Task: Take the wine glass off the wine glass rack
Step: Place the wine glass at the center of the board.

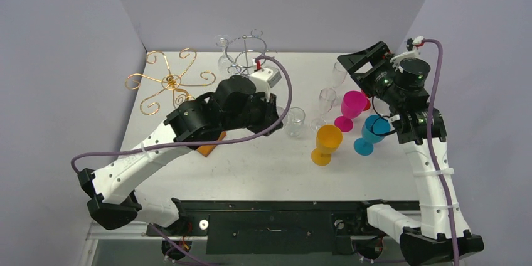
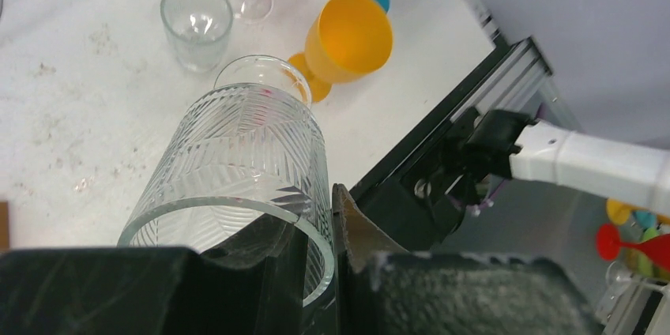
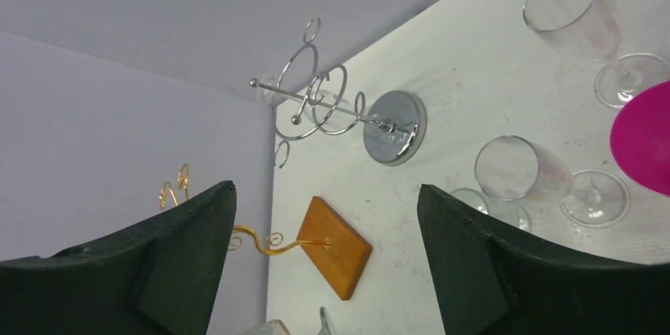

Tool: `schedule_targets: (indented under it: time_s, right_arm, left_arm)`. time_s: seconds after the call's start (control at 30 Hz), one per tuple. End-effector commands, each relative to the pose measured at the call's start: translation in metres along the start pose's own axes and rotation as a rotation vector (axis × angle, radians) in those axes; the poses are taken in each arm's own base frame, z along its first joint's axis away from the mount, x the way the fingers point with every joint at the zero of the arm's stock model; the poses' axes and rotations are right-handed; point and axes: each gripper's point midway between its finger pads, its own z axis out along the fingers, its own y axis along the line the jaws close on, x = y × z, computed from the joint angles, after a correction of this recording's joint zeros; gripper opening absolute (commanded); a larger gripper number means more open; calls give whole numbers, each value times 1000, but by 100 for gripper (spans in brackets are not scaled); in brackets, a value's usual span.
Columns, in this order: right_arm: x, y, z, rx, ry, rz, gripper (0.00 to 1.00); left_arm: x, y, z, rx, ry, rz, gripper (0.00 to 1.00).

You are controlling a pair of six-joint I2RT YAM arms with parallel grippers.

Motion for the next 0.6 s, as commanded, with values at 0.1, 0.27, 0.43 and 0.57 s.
schedule_targets:
  time_s: [0.1,0.27,0.43,0.57]
  right_arm:
    - [-8,6,-3,27,-31,-88,80]
    - [-6,3,-1,43,-25,-103,80]
    - [-8,0,-1,63,-29,-117,80]
    - [-10,0,-2,67,-38,-118,80]
  left_arm:
    - [38,6,28,-71,124,88,0]
    - [66,10,59,-87,214,112,0]
    - [96,16,96,-91,306,123,0]
    - [119,22,121,-106,369,127,0]
